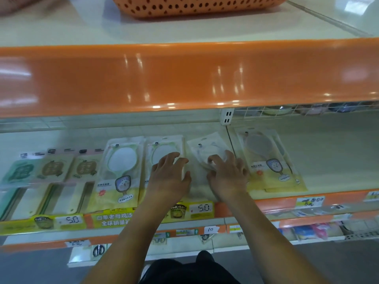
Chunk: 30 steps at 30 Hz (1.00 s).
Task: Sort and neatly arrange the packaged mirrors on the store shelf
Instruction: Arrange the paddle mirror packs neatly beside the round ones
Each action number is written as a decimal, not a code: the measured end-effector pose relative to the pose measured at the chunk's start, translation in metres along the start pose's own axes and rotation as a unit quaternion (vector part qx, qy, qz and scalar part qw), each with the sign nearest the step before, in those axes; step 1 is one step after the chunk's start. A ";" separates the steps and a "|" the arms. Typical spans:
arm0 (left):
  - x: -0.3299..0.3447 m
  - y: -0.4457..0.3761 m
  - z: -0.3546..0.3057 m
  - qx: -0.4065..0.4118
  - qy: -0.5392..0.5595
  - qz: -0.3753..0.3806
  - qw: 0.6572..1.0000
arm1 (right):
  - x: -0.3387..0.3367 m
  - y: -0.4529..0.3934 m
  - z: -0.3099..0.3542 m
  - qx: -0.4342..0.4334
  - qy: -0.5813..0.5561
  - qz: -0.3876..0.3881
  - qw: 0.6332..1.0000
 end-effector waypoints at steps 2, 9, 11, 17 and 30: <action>-0.003 -0.002 0.006 0.007 0.004 0.007 1.000 | 0.001 0.000 -0.001 0.012 0.021 0.020 1.000; -0.001 -0.006 0.004 0.035 0.021 0.037 0.998 | -0.002 0.003 0.001 0.031 0.107 0.041 0.993; 0.001 -0.005 0.002 0.040 0.022 0.045 0.998 | -0.003 0.003 0.002 0.033 0.102 0.040 0.993; 0.006 -0.008 -0.005 0.042 0.021 0.050 0.998 | -0.002 0.002 0.003 0.014 0.064 0.054 0.996; 0.007 -0.010 -0.005 0.028 0.009 0.031 0.999 | -0.010 0.003 0.010 -0.006 -0.048 -0.047 0.998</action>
Point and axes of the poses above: each hand's wrist, its own y-axis away from the middle knuckle, its own x-axis out of the palm, z = x × y, the point moved 5 cm from there along -y, towards the middle knuckle, and after that the axes turned 14 degrees about -z, right-handed, at the moved point
